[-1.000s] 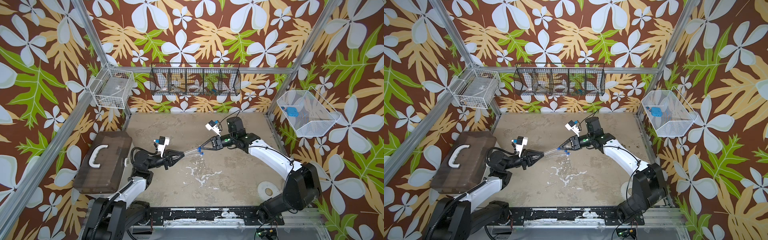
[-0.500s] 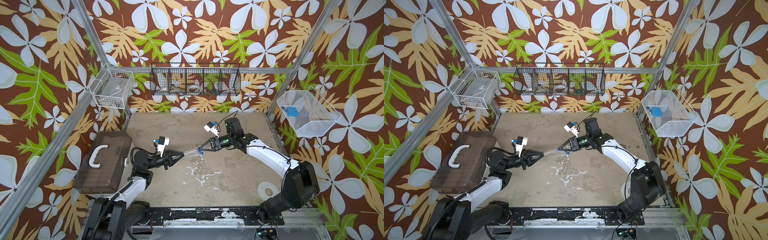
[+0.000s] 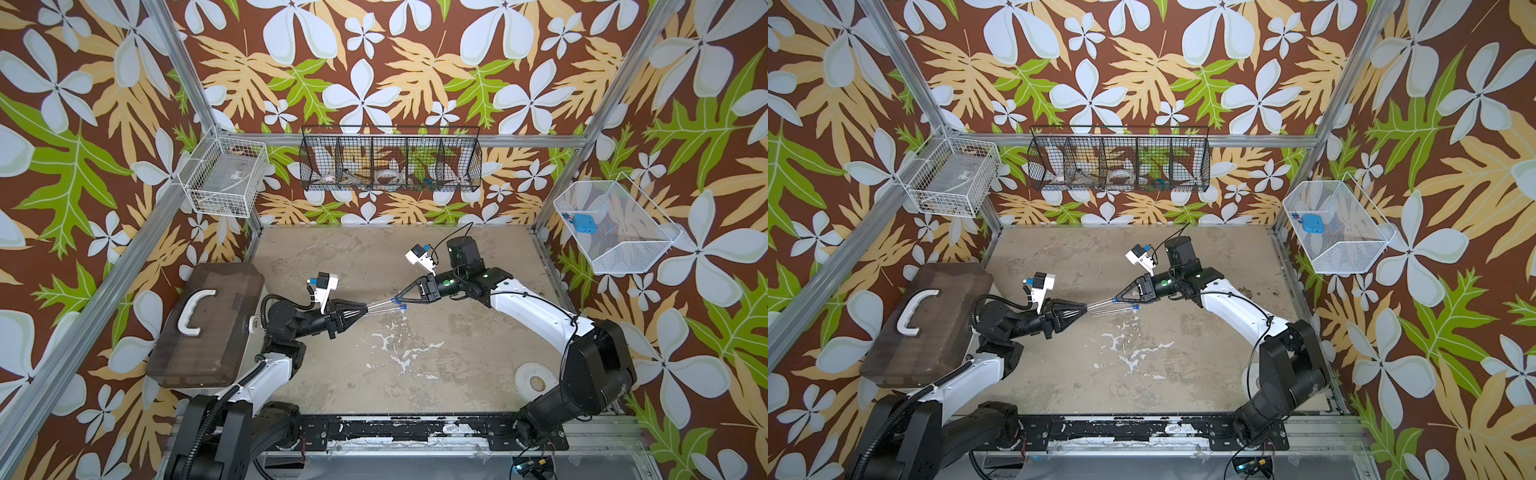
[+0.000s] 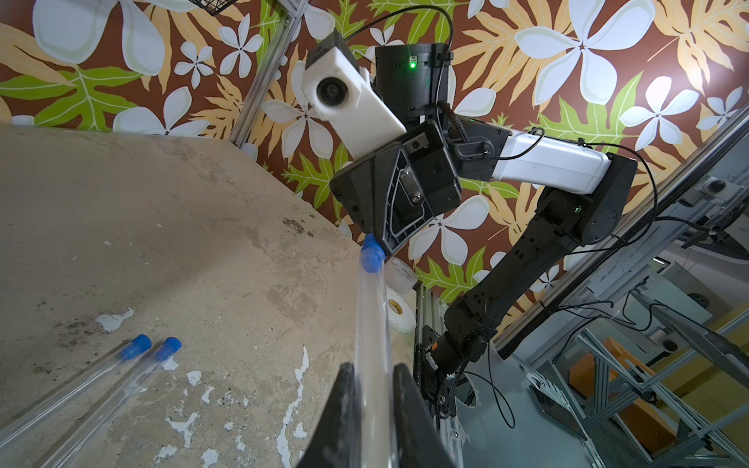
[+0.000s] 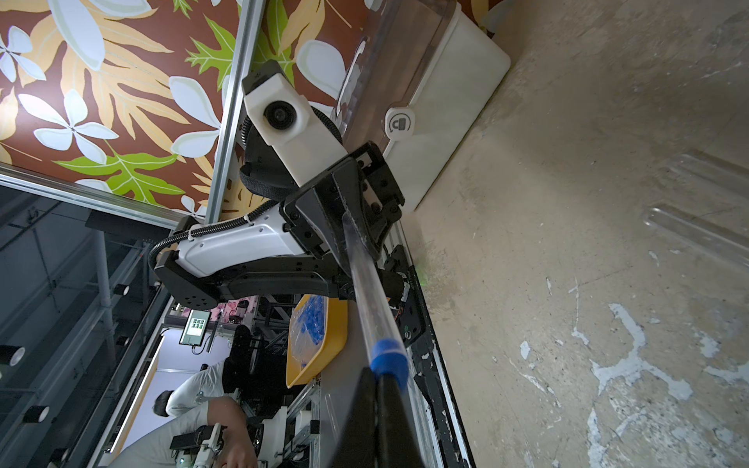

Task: Insert stoppers into test tubes
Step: Insert the stopper into the test tube.

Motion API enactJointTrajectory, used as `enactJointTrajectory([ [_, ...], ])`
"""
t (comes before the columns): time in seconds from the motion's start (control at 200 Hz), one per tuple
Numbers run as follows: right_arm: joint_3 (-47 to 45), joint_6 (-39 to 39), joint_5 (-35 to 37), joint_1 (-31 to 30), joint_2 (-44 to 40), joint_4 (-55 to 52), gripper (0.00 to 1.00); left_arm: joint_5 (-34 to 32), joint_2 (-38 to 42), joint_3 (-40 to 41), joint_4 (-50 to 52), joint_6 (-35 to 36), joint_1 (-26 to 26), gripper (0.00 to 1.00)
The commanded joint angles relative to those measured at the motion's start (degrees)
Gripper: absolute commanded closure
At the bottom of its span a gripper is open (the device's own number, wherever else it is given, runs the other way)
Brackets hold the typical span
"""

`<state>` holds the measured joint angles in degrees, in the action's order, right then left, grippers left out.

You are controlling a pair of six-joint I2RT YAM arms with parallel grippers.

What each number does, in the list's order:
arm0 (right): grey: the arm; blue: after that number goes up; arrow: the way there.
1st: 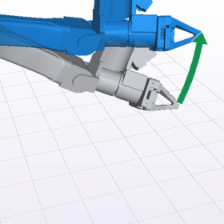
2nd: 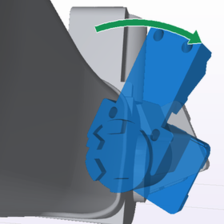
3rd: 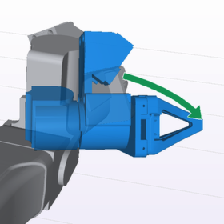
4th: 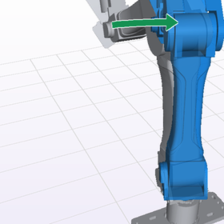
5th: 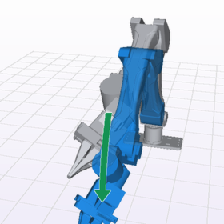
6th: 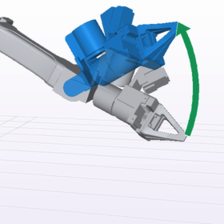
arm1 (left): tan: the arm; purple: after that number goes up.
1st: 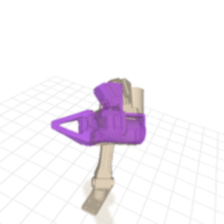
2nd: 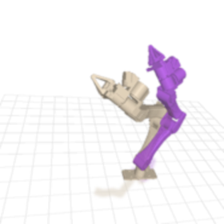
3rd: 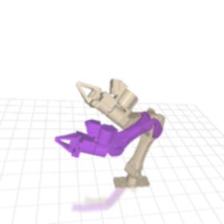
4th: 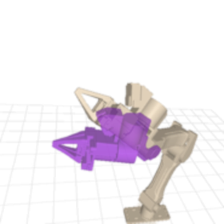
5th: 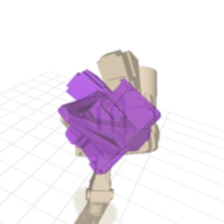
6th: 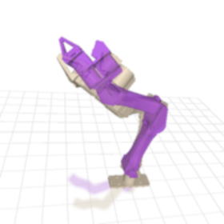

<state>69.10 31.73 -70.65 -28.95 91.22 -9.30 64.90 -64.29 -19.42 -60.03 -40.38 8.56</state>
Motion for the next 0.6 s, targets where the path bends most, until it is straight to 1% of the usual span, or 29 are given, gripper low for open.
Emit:
enactJointTrajectory([
  [0.0, 0.3, -0.2, -2.5, -1.6, 0.4, 1.0, 1.00, 0.5, 0.1, -0.1, -3.7, -0.4, 0.4, 1.00],
  [0.3, 0.1, 1.3, -2.5, -1.7, 0.2, 2.8, 1.00, 0.4, 0.3, 0.0, -3.5, -0.2, 0.4, 1.00],
  [0.435, -0.8, 2.8, -2.3, -1.7, -0.1, 5.3, 1.00, 0.4, 0.3, 0.0, -3.5, -0.4, 0.4, 1.00],
  [0.596, -2.5, 6.6, -1.3, -1.7, -0.1, 10.2, 1.00, 0.4, 0.5, 0.1, -3.5, -0.5, 0.3, 1.00],
])
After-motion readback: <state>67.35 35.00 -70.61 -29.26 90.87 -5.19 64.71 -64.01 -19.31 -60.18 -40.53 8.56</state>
